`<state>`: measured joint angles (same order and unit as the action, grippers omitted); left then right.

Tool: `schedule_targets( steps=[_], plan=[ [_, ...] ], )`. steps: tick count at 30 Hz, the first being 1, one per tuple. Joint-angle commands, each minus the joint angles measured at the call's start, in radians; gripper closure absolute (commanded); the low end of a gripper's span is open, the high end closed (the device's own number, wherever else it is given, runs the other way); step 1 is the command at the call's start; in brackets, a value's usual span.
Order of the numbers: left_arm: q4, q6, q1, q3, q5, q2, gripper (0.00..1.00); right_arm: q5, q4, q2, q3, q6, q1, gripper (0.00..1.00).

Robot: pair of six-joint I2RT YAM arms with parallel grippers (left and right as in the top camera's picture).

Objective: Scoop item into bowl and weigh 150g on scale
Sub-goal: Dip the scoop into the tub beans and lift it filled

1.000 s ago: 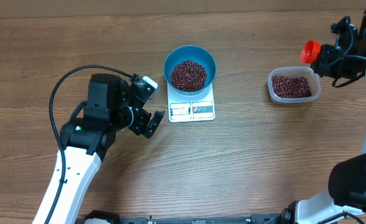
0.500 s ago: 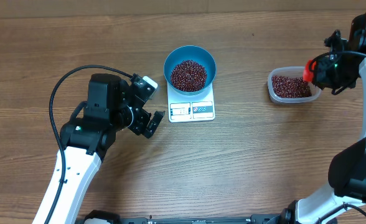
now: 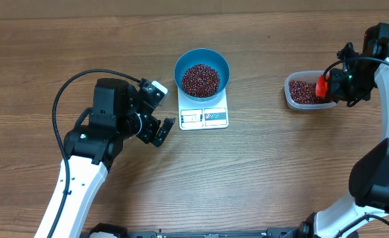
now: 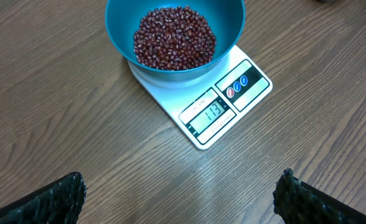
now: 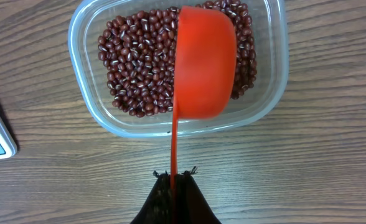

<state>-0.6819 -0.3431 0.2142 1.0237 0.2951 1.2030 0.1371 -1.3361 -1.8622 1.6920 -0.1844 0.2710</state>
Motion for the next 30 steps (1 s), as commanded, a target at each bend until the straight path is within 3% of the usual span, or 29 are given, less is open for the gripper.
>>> schedule_targets(
  steps=[1,18,30],
  plan=[
    [0.002,0.01,-0.005,0.015,-0.007,0.007,0.0,0.021,0.002,-0.022,-0.005,-0.004,-0.003,0.96],
    [0.002,0.01,-0.005,0.015,-0.007,0.007,0.0,0.026,0.062,-0.114,-0.032,0.042,-0.01,0.96],
    [0.002,0.01,-0.004,0.015,-0.007,0.007,0.0,0.259,0.068,-0.145,-0.053,0.003,-0.063,0.96]
  ],
)
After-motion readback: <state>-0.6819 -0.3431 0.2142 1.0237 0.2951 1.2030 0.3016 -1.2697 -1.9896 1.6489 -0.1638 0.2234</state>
